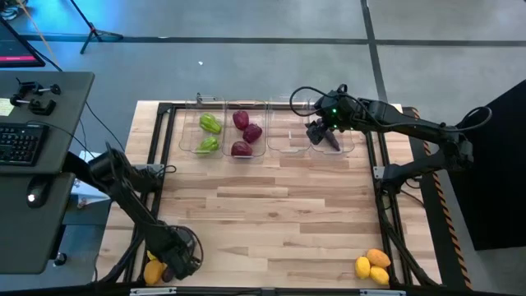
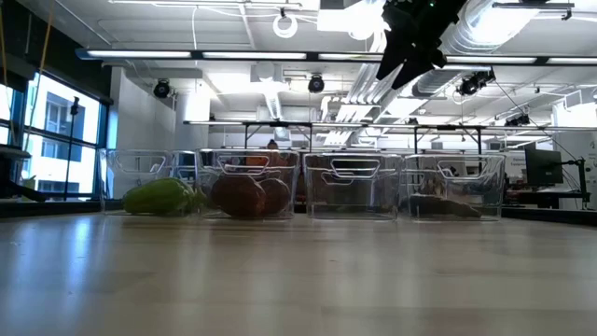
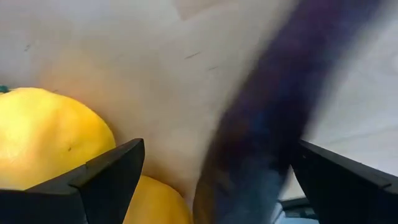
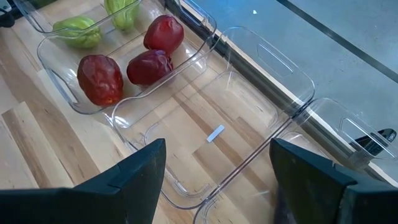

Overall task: Sort produce into baskets
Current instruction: Put the eggplant into the right transparent bin, then put the yellow lemon into the middle right transparent bin

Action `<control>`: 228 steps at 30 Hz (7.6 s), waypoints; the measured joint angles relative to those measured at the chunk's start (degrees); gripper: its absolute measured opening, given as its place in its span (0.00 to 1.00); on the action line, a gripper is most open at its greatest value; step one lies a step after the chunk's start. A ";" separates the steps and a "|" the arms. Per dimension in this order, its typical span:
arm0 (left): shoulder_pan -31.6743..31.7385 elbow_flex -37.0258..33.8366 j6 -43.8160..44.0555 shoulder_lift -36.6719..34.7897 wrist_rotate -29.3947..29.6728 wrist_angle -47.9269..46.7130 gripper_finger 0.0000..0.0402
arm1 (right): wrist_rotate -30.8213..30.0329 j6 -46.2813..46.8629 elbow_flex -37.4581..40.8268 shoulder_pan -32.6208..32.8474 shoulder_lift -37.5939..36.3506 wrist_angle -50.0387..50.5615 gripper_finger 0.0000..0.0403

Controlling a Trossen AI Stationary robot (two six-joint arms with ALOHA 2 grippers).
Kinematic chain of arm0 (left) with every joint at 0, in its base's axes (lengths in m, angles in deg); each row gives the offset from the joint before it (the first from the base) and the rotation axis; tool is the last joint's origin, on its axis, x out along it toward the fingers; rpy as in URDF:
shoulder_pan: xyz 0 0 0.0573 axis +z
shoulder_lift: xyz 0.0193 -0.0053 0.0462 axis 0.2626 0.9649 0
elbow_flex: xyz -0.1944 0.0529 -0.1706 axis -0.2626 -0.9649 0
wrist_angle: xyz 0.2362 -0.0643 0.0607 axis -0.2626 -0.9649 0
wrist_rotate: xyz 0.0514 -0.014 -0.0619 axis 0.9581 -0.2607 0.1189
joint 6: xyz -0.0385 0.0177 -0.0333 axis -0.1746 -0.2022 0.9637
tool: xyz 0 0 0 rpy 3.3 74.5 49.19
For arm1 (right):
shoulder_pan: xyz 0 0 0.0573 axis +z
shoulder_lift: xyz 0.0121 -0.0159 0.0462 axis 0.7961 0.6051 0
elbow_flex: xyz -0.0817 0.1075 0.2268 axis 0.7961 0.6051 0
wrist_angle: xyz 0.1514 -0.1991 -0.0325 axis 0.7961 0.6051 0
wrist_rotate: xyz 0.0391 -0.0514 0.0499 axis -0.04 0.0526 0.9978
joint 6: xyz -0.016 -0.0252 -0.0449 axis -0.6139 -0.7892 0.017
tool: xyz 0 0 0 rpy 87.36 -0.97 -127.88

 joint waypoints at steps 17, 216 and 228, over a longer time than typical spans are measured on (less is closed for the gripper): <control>12.22 -0.02 -32.10 -8.68 9.85 -10.75 0.10 | 0.02 -2.99 0.00 0.02 -0.03 -0.20 0.69; 63.71 3.02 -80.48 -41.94 9.86 32.27 0.61 | -10.81 25.82 14.19 -2.66 8.47 -33.39 0.54; 63.59 3.02 -80.55 -41.96 11.59 32.60 0.61 | -4.11 27.17 14.25 -3.04 12.37 -31.66 0.89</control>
